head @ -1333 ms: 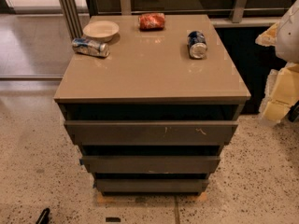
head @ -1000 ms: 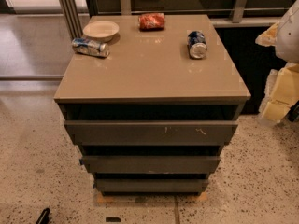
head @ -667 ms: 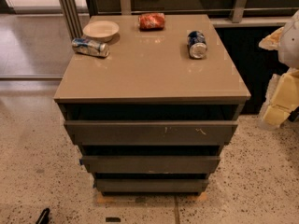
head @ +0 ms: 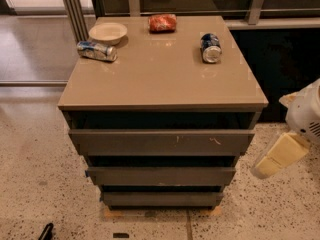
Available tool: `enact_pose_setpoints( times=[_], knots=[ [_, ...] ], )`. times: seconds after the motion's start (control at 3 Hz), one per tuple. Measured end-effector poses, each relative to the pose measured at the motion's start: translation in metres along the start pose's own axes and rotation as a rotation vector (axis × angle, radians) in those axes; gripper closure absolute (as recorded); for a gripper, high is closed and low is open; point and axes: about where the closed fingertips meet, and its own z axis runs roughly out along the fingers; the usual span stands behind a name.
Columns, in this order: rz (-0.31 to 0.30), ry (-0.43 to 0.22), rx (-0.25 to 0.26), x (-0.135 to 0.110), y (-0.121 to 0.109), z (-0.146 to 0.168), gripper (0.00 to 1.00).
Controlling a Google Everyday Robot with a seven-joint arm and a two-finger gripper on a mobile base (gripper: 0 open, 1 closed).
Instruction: Open middle drawer
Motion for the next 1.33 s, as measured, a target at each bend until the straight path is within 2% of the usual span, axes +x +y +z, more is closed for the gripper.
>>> enact_pose_setpoints(
  times=[0.33,1.33],
  knots=[
    [0.009,-0.014,0.033,0.0033,-0.004,0.0147,0.19],
    [0.009,-0.015,0.033,0.0029,-0.0042,0.0144,0.89]
  ],
)
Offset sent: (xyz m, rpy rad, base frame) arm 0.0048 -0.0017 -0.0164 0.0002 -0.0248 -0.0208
